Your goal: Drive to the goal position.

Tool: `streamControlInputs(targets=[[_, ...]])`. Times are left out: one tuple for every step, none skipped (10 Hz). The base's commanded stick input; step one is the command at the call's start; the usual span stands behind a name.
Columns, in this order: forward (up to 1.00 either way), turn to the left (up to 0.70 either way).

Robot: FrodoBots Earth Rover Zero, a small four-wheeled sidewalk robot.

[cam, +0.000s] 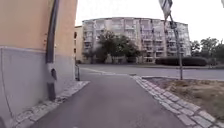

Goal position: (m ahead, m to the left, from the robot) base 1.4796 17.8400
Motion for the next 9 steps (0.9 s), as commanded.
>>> streamControlInputs(targets=[[0.45, 0.0], [0.45, 0.0], [0.45, 0.0], [0.45, 0.0], [0.45, 0.0], [0.45, 0.0], [0.45, 0.0], [0.45, 0.0], [0.45, 0.0]])
